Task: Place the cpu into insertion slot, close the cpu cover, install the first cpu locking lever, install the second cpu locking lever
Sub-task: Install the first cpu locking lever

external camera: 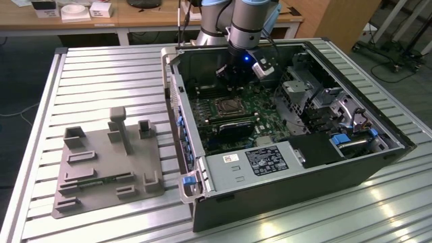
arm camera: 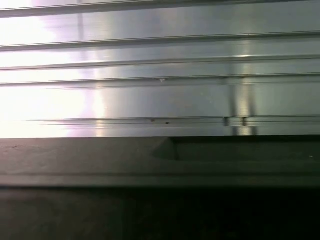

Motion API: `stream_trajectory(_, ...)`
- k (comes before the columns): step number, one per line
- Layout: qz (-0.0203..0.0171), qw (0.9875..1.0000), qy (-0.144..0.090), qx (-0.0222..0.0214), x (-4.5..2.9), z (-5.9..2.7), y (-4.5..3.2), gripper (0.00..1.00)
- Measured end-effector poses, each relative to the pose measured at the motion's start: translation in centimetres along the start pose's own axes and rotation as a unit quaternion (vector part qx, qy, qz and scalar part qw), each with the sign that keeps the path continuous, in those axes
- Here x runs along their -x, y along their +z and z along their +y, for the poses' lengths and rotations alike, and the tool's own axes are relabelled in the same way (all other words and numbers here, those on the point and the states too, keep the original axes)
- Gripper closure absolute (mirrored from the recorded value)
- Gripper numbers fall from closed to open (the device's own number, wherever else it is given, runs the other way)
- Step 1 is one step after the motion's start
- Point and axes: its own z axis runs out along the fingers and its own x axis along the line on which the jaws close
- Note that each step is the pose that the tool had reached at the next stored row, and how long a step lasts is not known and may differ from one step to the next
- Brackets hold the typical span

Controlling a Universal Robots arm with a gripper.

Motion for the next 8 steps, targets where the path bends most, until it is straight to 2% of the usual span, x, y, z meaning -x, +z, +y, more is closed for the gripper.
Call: stream_trajectory(8, 0.0002, 1.0, 0.001, -0.0001, 0.05, -0.28, -0.01, 0.9)
